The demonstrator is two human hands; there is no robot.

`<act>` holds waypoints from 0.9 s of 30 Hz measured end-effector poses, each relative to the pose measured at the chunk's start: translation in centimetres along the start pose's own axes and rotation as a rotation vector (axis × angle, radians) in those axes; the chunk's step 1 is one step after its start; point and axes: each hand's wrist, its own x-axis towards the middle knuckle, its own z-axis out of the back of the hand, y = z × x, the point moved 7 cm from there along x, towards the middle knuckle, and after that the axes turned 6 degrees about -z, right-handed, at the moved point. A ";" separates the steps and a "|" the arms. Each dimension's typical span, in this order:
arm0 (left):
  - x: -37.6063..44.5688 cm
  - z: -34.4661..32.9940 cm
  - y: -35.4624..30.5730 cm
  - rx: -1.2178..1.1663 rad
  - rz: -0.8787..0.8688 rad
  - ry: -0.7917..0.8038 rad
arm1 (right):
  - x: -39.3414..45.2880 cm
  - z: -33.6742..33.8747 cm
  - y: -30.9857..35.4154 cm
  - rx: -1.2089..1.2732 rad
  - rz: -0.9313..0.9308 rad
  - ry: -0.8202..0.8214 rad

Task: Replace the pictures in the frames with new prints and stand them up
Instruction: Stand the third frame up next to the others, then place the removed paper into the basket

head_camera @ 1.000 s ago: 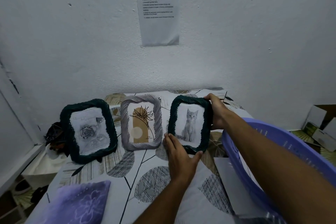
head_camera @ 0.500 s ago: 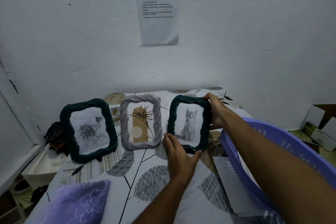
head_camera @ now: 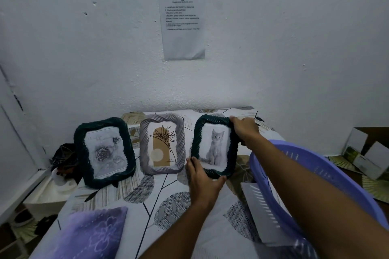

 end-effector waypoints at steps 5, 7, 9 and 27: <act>-0.6 1.0 1.1 -0.062 0.009 0.035 | -2.1 0.5 1.6 -0.218 0.117 -0.067; -1.1 1.5 1.6 -0.068 0.001 0.068 | -3.5 0.7 2.3 -0.282 0.158 -0.067; -1.9 2.2 1.7 -0.104 -0.012 0.087 | -4.8 1.1 2.9 -0.325 0.202 -0.064; -10.9 -2.6 -4.4 -0.595 0.393 0.464 | -14.7 8.4 -3.9 -0.631 0.222 0.172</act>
